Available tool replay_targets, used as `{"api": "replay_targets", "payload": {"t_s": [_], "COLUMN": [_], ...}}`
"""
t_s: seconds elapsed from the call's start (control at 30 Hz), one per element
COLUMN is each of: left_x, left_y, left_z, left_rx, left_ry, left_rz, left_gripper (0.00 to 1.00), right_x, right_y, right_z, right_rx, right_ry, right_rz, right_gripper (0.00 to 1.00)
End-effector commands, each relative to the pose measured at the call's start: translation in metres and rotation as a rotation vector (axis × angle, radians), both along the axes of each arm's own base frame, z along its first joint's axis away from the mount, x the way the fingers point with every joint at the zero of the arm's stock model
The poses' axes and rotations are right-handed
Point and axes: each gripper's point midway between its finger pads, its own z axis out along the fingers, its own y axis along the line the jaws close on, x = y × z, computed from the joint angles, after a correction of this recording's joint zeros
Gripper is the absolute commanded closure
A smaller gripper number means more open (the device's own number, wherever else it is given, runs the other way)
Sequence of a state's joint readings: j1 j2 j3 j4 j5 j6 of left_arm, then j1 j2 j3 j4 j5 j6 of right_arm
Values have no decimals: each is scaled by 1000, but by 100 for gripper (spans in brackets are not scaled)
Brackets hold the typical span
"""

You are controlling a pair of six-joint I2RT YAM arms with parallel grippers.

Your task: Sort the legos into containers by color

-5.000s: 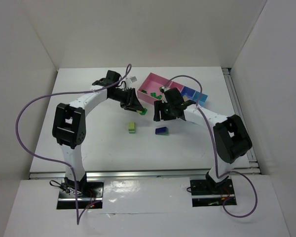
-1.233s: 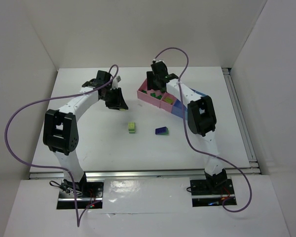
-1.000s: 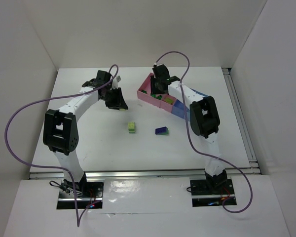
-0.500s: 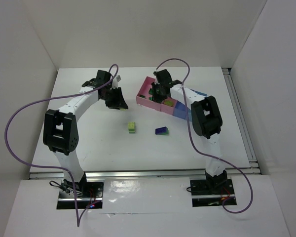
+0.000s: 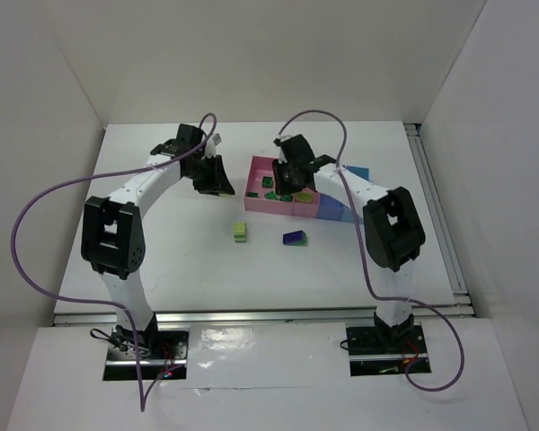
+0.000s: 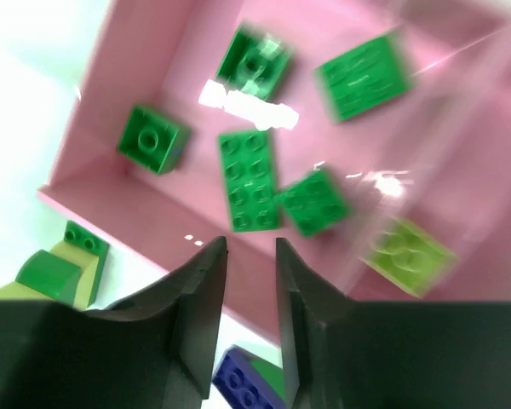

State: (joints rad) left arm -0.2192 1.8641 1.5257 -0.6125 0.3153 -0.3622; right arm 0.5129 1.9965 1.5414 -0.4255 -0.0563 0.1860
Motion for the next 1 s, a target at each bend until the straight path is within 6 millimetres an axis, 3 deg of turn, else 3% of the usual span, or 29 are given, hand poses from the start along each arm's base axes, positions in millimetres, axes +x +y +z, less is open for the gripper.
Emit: {"api": "replay_targets", "payload": {"t_s": [0.0,0.1,0.17,0.2,0.27,0.33,0.4,0.43,0.63,0.67,0.73,0.8,0.97], "left_x": [11,11,11,11,13,14,13,13,13,13,15,15,15], "left_y": [-5,-5,-3,-3,-4,-4,-5,-5,-5,-5,-5,-5,-5], "left_z": [14,14,13,13,16,12,13,13,13,13,12,12,14], "left_rx": [-8,-8,0,0,-2,0,-8,-8,-4,-4,-4,-4,-4], "left_ry": [-47,-47,-49,-49,-57,-49,-47,-47,-51,-51,-51,-51,-51], "left_rz": [-22,-22,-18,-18,-17,-18,-22,-22,-30,-30,-30,-30,-30], "left_gripper": [100,100,100,100,100,100,100,100,100,100,100,100,100], "right_x": [35,38,38,30,22,10,3,5,5,4,5,2,-2], "right_y": [-25,-47,-63,-77,-85,-88,-87,-86,-78,-78,-79,-80,-78], "right_z": [91,92,84,67,41,19,9,12,-11,-24,-26,-41,-56], "right_rx": [64,40,15,-39,-78,-119,-134,-129,-159,-179,-207,-235,-249], "right_ry": [-268,-278,-237,-174,-90,-8,31,24,98,131,160,208,264], "right_rz": [-175,-279,-345,-362,-370,-355,-333,-333,-258,-256,-242,-239,-216], "right_gripper": [61,53,54,56,63,65,66,68,69,71,77,90,90]}}
